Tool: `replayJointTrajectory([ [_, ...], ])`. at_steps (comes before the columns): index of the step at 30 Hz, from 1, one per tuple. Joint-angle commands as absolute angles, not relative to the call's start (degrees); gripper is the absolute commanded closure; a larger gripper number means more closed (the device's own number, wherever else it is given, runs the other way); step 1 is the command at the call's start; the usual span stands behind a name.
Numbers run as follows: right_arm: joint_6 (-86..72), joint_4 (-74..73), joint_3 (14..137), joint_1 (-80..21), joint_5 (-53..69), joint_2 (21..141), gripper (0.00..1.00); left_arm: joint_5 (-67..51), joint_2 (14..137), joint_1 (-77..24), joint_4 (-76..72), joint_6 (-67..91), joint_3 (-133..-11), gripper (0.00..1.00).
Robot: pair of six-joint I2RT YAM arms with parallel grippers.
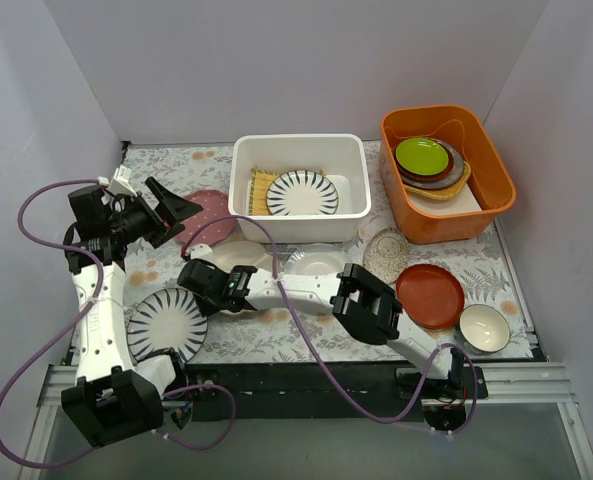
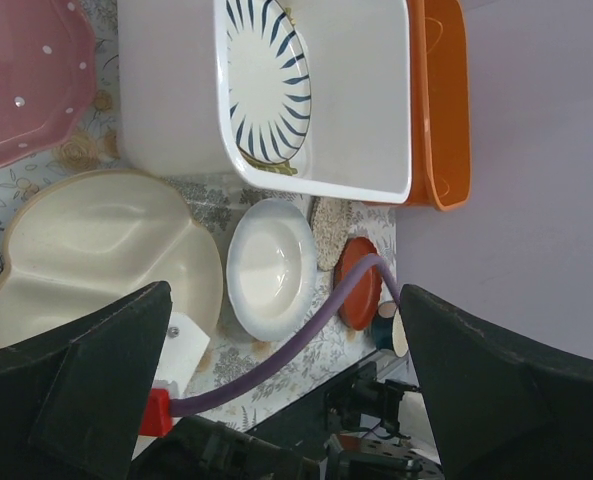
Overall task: Place the plates into the plastic bin on the countertop
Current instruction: Move the plate to the corner of the board.
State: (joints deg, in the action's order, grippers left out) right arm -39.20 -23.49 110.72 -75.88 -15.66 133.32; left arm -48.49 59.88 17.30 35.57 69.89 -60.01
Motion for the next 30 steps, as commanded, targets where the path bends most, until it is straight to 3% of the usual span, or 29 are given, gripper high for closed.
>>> replayJointTrajectory([
  [1,-35.59,-21.88,109.42,-76.2,-15.73,127.09,0.99,-47.2,57.92,17.4,35.42,68.64,-57.66,0.02],
  [14,-35.51,-21.8,106.79,-76.2,-17.05,122.43,0.99,-37.02,58.18,17.49,37.17,66.01,-50.8,0.02],
  [20,-35.42,-22.24,105.38,-76.2,-18.72,120.06,0.99,-32.09,56.08,17.49,39.72,66.53,-48.52,0.07],
  [26,-35.07,-23.29,105.03,-76.11,-20.83,118.39,0.99,-29.18,54.58,17.4,42.1,67.59,-45.62,0.18],
  [30,-35.16,-22.94,104.59,-76.11,-21.01,117.6,0.99,-30.49,53.44,17.4,42.98,68.55,-43.6,0.39],
])
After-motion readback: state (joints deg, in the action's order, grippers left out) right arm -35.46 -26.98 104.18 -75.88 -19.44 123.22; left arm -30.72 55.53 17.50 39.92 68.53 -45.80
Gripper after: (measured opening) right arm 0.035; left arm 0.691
